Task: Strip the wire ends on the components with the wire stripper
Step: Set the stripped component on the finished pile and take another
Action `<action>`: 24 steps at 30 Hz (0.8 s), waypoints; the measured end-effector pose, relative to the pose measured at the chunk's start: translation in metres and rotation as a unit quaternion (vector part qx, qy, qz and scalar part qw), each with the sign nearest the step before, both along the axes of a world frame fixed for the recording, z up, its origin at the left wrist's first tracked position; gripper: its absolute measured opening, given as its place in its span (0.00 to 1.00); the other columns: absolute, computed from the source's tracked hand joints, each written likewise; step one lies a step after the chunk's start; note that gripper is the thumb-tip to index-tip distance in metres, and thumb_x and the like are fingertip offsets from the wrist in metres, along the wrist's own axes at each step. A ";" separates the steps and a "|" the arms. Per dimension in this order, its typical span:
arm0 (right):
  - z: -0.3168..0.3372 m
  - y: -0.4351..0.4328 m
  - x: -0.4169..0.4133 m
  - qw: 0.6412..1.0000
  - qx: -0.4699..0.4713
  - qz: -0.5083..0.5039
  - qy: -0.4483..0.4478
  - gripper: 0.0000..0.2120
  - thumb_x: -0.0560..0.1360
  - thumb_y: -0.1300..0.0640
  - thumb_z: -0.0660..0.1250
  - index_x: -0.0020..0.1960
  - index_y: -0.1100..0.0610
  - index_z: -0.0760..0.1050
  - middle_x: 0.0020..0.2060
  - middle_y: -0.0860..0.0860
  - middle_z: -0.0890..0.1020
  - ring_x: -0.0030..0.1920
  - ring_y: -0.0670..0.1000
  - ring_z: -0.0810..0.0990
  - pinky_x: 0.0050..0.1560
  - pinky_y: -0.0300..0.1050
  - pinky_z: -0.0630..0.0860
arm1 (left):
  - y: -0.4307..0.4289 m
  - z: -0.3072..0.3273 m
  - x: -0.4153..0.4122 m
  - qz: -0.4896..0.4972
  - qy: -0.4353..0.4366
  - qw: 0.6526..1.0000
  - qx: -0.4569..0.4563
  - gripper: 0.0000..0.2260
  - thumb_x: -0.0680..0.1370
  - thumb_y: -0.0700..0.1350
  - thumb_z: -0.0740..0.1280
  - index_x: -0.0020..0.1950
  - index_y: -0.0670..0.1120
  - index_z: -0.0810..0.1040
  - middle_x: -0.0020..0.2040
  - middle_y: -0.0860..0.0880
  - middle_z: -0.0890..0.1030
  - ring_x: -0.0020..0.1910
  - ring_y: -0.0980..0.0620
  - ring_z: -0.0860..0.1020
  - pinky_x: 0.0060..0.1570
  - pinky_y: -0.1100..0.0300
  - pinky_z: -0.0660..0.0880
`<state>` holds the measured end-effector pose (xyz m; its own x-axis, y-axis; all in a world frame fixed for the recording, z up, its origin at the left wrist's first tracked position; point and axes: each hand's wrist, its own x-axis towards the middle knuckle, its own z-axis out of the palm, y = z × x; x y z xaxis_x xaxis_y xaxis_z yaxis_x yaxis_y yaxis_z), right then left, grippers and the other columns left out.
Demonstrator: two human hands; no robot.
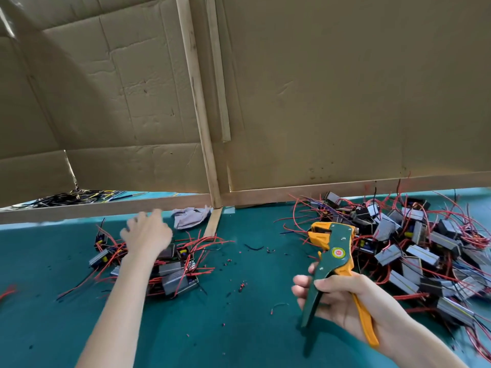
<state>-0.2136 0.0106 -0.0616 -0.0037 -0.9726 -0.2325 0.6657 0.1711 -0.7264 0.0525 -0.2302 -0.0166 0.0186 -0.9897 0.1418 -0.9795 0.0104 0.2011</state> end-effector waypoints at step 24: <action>-0.001 -0.004 0.003 1.000 -0.003 -0.001 0.015 0.21 0.59 0.71 0.64 0.52 0.65 0.72 0.43 0.68 0.83 0.39 0.65 0.84 0.35 0.56 0.82 | -0.018 -0.001 0.002 -0.045 0.121 0.991 -0.023 0.08 0.80 0.51 0.65 0.58 0.52 0.74 0.61 0.48 0.77 0.60 0.42 0.73 0.60 0.46 0.64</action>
